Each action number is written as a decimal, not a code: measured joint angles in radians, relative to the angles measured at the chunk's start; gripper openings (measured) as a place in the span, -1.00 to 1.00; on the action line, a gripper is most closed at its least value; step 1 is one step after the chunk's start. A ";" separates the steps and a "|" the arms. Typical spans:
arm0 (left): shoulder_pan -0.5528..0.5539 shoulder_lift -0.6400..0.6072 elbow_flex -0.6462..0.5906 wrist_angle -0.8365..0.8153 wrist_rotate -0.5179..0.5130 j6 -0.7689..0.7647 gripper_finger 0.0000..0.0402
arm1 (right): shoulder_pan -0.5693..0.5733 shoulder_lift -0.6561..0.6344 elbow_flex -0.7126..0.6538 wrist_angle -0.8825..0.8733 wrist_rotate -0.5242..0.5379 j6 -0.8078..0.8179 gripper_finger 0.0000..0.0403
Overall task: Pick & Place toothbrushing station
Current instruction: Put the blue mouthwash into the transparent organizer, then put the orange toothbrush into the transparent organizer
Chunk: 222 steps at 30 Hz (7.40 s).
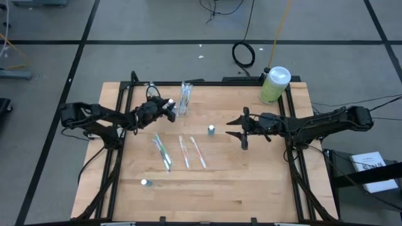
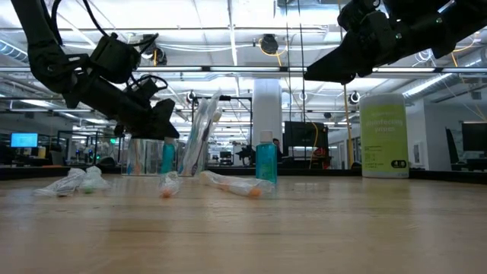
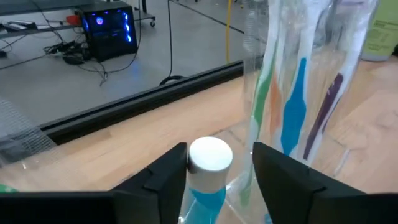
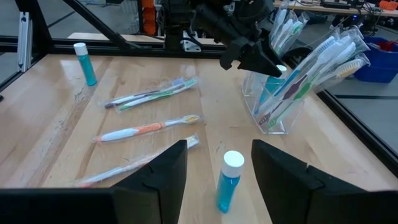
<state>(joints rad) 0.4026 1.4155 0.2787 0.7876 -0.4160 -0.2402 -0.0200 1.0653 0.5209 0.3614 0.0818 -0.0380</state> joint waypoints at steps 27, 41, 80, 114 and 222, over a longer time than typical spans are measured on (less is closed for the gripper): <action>-0.198 -0.446 0.052 -0.210 -0.090 0.170 0.03 | 0.046 0.038 0.000 0.072 -0.004 0.067 -0.15; -0.489 -0.485 0.328 -0.760 -0.441 0.103 0.03 | 0.307 0.541 0.544 -0.524 0.210 0.273 -0.15; -0.558 -0.484 0.327 -0.839 -0.493 -0.109 0.03 | 0.304 0.940 0.827 -0.583 0.182 0.603 -0.15; -0.558 -0.484 0.326 -0.827 -0.494 -0.138 0.03 | 0.308 1.031 0.827 -0.847 0.233 0.512 -0.93; -0.532 -0.638 0.368 -0.688 -0.750 0.136 -0.95 | 0.161 -0.025 -0.010 -0.034 0.390 -0.054 0.20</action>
<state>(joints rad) -0.1293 0.7774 0.6468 0.0991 -1.1662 -0.1040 0.1406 1.0398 0.5111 0.3279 0.4719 -0.0919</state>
